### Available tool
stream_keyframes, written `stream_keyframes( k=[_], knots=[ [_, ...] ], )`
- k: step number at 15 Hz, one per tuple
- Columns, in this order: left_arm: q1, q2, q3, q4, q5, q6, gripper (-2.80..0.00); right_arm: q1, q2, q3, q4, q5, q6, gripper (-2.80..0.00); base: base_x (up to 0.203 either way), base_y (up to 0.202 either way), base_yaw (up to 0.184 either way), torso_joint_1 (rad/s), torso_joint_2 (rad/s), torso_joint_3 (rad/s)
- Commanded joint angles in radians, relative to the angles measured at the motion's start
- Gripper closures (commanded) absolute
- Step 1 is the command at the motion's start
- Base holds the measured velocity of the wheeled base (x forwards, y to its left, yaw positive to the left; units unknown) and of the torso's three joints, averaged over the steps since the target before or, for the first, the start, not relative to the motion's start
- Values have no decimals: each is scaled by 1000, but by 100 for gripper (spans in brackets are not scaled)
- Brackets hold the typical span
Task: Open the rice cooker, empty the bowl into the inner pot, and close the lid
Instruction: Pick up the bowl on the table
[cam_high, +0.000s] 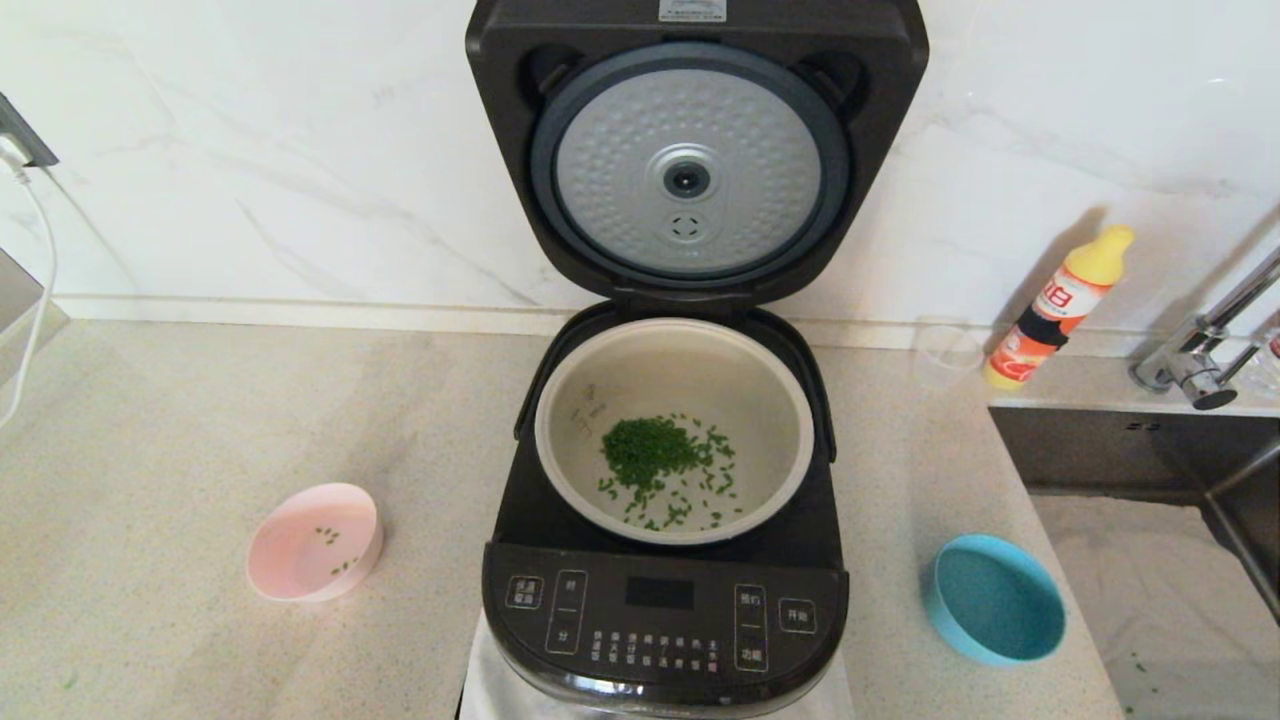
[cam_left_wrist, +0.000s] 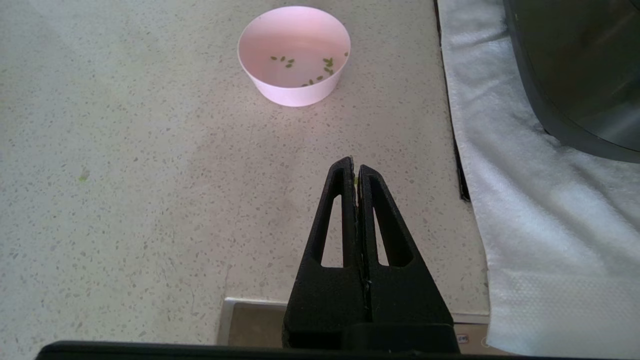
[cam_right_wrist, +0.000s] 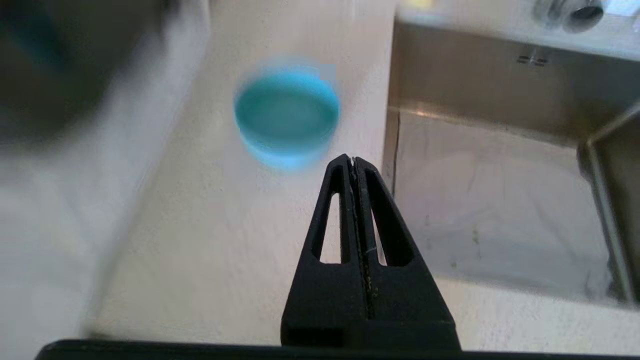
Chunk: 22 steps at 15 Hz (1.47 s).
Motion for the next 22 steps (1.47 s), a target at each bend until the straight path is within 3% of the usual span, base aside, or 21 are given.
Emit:
stream_keyframes(
  k=[1, 3, 9, 12, 17, 22],
  knots=[
    [0, 0, 0, 1, 0, 1, 0, 2, 231, -169, 6, 3, 32, 0, 0, 0, 0, 0, 0, 0],
    [0, 1, 0, 1, 0, 0, 0, 5, 436, -295, 47, 4, 31, 0, 0, 0, 0, 0, 0, 0],
    [0, 0, 0, 1, 0, -2, 0, 13, 1067, -467, 113, -45, -20, 0, 0, 0, 0, 0, 0, 0],
    [0, 1, 0, 1, 0, -2, 0, 84, 1291, -524, 120, -83, 56, 0, 0, 0, 0, 0, 0, 0],
    [0, 1, 0, 1, 0, -2, 0, 141, 1491, -528, 32, -121, 172, 0, 0, 0, 0, 0, 0, 0],
    [0, 0, 0, 1, 0, -2, 0, 92, 1535, -535, 2, -115, 199, 0, 0, 0, 0, 0, 0, 0]
  ],
)
